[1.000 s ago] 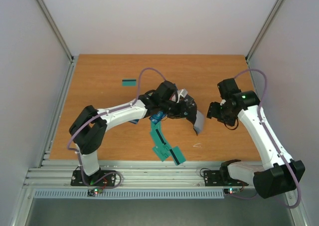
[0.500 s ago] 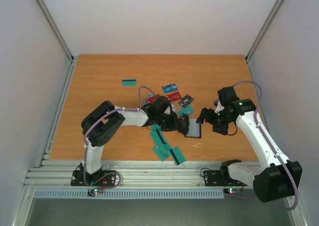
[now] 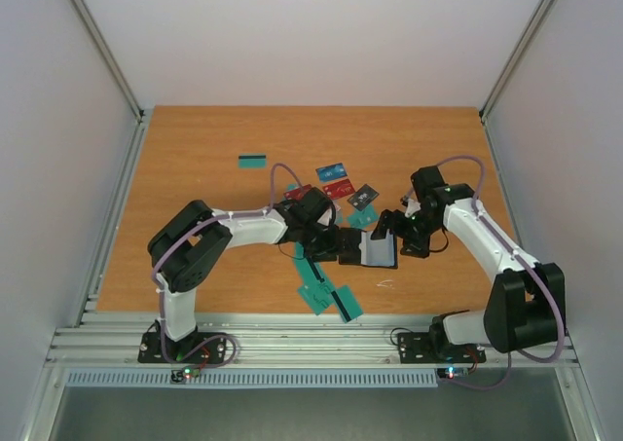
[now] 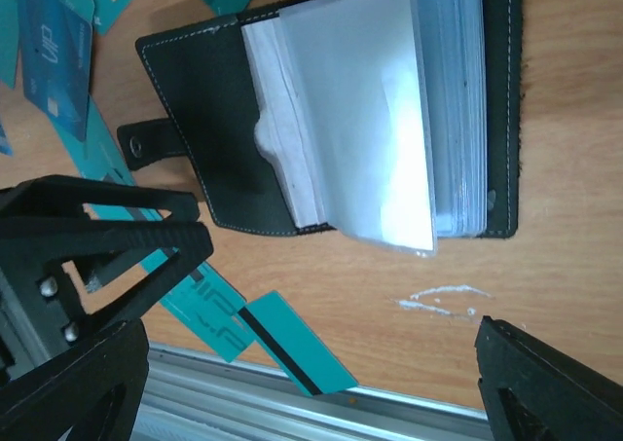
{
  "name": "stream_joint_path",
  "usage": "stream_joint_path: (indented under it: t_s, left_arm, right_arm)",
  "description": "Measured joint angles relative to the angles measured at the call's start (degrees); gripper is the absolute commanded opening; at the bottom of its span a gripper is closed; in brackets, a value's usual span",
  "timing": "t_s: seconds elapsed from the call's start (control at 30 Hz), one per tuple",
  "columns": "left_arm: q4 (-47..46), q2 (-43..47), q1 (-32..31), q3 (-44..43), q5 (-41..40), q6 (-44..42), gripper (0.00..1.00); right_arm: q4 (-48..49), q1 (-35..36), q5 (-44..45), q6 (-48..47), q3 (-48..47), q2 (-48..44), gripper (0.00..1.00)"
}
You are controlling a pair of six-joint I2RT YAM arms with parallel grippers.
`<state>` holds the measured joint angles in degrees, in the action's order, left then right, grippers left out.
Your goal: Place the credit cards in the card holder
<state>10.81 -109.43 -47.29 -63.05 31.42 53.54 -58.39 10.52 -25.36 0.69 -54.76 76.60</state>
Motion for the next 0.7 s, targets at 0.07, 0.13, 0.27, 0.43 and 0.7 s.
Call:
stream_joint_path:
  t_s: [0.07, 0.13, 0.27, 0.43, 0.7]
  left_arm:
    - [2.5, 0.0, 0.0, -1.0, -1.0, -1.9, 0.5]
    - [4.6, -0.1, 0.0, -1.7, -1.7, -3.5, 0.48]
    - [7.5, -0.8, 0.0, -3.1, -2.9, -6.3, 0.43]
    - [10.3, -1.4, 0.0, -4.9, -3.8, -8.9, 0.34]
    - [12.6, -1.4, 0.0, -6.7, -4.9, -11.3, 0.3]
  right_arm:
    - [1.0, 0.0, 0.0, -0.8, 0.0, 1.6, 0.92]
    - [1.8, 0.0, 0.0, -1.6, 0.0, 3.5, 0.91]
    - [3.3, 0.0, 0.3, -3.1, 0.0, 7.4, 0.89]
    - [5.2, 0.0, 0.3, -4.3, -0.2, 12.0, 0.84]
    - [7.2, 0.0, -0.2, -5.0, -1.2, 14.5, 0.77]
